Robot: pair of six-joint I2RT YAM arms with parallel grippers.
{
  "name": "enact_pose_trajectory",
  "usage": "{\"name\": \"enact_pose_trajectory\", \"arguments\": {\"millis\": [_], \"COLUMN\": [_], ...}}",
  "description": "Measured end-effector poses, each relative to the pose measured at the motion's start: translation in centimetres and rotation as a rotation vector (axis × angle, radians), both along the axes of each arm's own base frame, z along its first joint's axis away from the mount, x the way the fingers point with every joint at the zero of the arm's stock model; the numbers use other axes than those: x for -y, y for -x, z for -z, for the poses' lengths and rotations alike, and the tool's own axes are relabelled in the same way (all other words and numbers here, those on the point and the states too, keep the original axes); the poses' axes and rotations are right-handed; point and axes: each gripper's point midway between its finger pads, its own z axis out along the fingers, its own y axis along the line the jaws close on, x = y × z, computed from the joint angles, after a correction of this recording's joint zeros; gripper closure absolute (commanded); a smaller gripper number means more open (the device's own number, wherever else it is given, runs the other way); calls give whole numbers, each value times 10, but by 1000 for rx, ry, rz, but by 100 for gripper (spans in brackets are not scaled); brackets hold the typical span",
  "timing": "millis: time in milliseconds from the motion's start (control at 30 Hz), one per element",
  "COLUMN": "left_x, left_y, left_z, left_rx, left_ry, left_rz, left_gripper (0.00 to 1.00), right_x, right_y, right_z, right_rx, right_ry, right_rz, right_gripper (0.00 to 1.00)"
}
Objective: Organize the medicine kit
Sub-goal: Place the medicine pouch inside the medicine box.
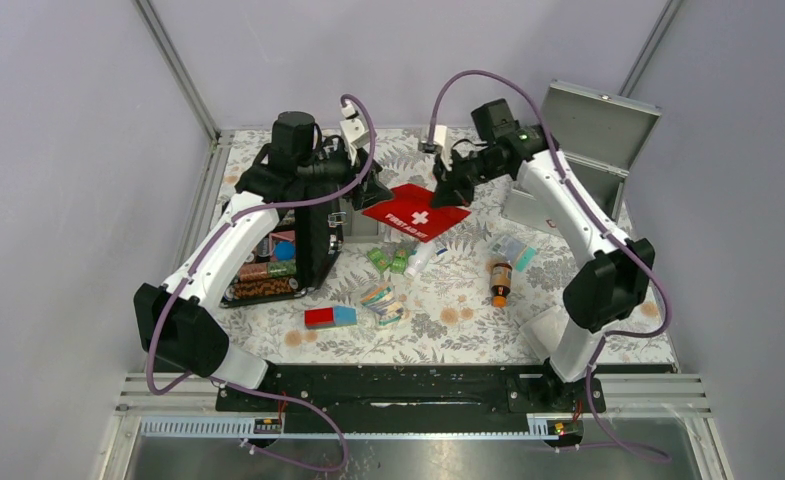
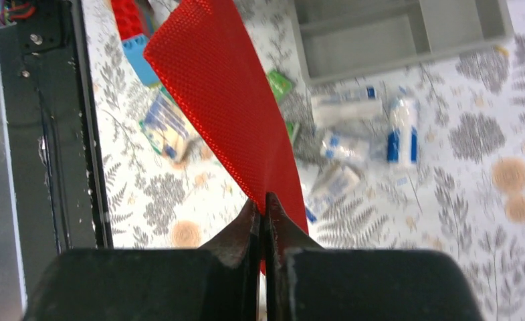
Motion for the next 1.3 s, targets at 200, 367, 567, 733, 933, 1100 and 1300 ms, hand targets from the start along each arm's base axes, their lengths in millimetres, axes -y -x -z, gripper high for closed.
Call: {"name": "enact_pose_trajectory", "arguments": {"millis": [200,367,567,733,933,1100,1300], "left_x": [-3,-3,-2,-1,-2,-3,-4], "left_y": [-9,-12,-14,-13,-13,-13,-12], "left_z": [0,2,-3,-3,5,9,12], "left_rx": [-11,-37,-40,-45,-57,-61,-67], "left_ry": [-1,11,30,34,27,18,15], "left_rz": [-62,-95,-102,-103,-108,-117,-120], "left_gripper": [25,27,27,28,28,28,28], "right_x": [82,171,261,313,341,346,343], "right_y": [-29,-60,-83,-113,-116,-110,-100], "right_z": [-17,-36,-51,-58,-11,31,52], "right_rx": [39,184,272,319,202,70,-23], "right_ry": [110,276,517,646,801,846,822], "right_rz": [176,333,478,547,470,368,335], "right_gripper": [100,100,100,100,100,100,100]}}
